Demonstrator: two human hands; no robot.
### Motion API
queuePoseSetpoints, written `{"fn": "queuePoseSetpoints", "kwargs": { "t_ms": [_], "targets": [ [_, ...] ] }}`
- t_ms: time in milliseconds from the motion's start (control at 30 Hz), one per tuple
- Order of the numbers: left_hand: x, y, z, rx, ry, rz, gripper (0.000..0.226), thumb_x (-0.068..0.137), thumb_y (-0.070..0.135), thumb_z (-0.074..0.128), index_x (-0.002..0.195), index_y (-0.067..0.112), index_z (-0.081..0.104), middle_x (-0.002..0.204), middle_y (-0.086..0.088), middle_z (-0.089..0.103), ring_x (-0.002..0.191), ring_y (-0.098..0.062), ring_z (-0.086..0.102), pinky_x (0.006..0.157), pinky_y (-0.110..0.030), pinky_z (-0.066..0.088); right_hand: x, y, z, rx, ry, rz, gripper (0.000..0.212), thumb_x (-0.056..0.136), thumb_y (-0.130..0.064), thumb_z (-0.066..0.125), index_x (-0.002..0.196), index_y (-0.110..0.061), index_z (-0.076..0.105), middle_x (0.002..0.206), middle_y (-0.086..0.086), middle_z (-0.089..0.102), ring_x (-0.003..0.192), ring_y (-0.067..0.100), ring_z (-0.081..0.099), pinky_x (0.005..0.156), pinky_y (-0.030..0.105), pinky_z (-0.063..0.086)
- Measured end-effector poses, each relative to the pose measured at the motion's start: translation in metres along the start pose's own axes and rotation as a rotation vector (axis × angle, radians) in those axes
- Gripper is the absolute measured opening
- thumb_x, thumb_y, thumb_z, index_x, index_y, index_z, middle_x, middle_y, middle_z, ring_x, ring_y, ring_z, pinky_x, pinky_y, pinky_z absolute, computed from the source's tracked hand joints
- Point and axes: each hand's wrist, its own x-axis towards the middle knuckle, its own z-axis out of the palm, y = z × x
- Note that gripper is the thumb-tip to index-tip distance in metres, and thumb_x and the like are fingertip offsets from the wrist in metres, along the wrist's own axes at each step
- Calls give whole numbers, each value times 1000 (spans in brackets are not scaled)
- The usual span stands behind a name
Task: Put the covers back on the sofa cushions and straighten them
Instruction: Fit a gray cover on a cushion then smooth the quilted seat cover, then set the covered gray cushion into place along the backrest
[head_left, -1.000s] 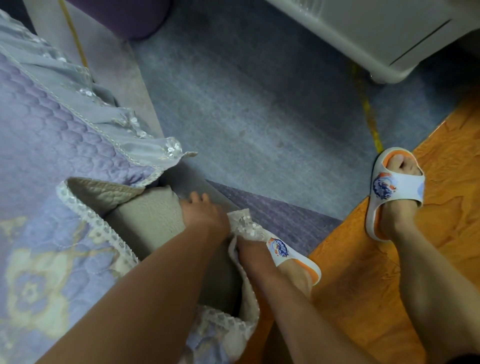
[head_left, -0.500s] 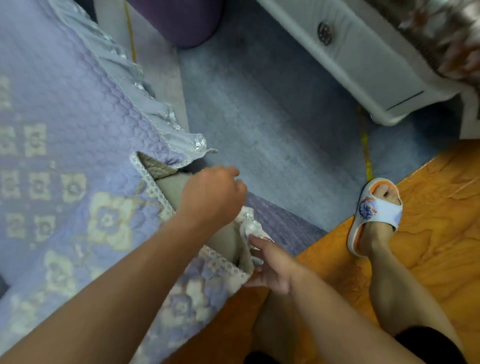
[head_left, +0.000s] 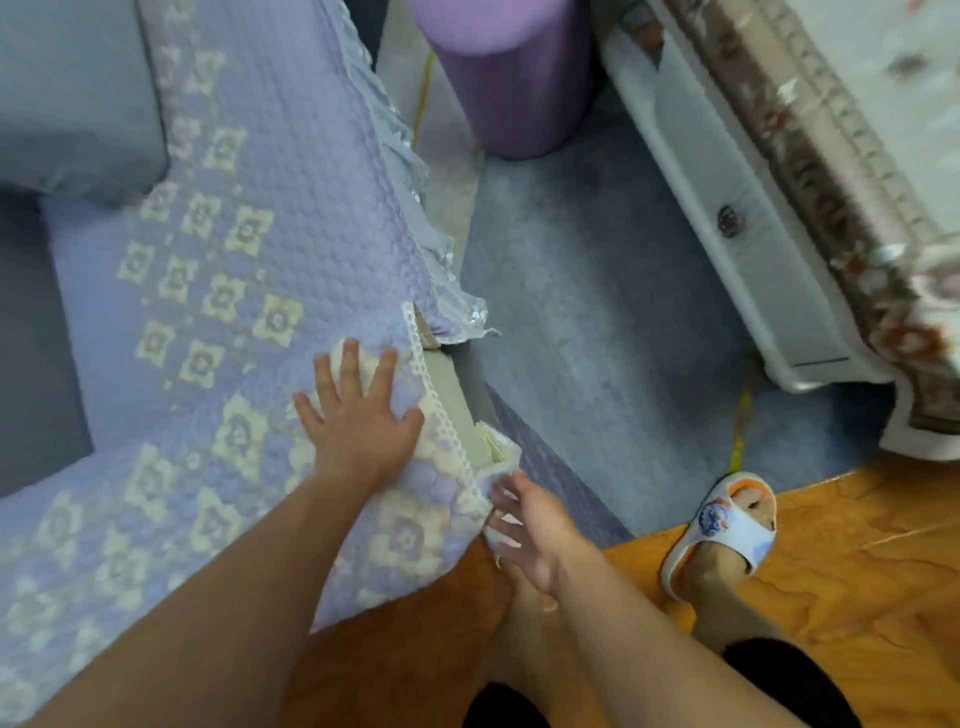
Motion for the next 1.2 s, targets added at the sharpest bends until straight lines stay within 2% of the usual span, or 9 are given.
{"fn": "queuePoseSetpoints", "kwargs": {
  "t_ms": [100,200,467,633,767,900,967,1067,1200],
  "targets": [
    [3,0,-55,-325,-249,-51,69,99,42,48,158,33,15,168,-3,-8,153,-29,-10,123,-52,3,-45,-23,-35,-188,91,-38,33,97,-46,52,114,-21,64,118,-1,68,106,20,63,97,42,48],
    [-38,9,-104,-610,-154,-198,65,101,35,49,158,18,22,166,-10,6,152,-28,13,122,-40,19,-127,-79,-38,-372,123,-122,26,103,-31,49,116,-13,63,113,4,69,105,24,65,84,38,55],
    [-115,6,-100,-697,-307,-359,72,101,41,48,159,14,16,165,-12,12,148,-35,23,115,-48,32,-241,-208,44,-639,121,-439,11,97,-19,53,96,-14,62,90,7,66,77,21,63,73,31,48],
    [-100,-10,-49,-804,-392,-411,71,101,40,46,160,20,13,167,-7,10,150,-30,21,118,-40,26,-228,-217,80,-898,156,-331,15,99,-18,51,87,-14,59,82,4,64,76,20,60,79,32,46],
    [-82,-25,-46,-858,-497,-382,57,106,35,35,158,19,22,165,-7,19,146,-28,29,115,-32,29,-204,-213,99,-1081,249,-211,19,100,-19,49,108,-8,63,99,8,66,86,23,63,97,40,51],
    [-74,-41,-63,-856,-593,-354,59,100,37,44,154,16,32,160,-7,30,141,-27,36,114,-33,33,-201,-230,172,-1213,229,-197,17,99,-19,49,105,-10,62,103,10,64,79,21,62,84,36,52],
    [-62,-50,-82,-813,-699,-302,51,99,37,44,143,12,46,150,-10,45,126,-26,50,104,-32,41,-207,-251,225,-1266,178,-231,14,99,-20,49,95,-13,60,99,8,64,78,21,61,75,32,48],
    [-52,-62,-155,-898,-691,-348,32,102,30,42,119,9,58,108,-9,60,84,-21,52,66,-26,42,-225,-292,289,-1329,88,-305,13,99,-21,49,96,-14,59,90,5,62,75,20,61,76,33,46],
    [-21,-97,-251,-1078,-536,-468,27,104,33,42,123,15,46,94,-2,49,80,-16,54,56,-24,38,-246,-360,345,-1341,92,-447,16,98,-21,51,103,-12,62,94,5,65,76,18,62,77,32,50]
  ]
}}
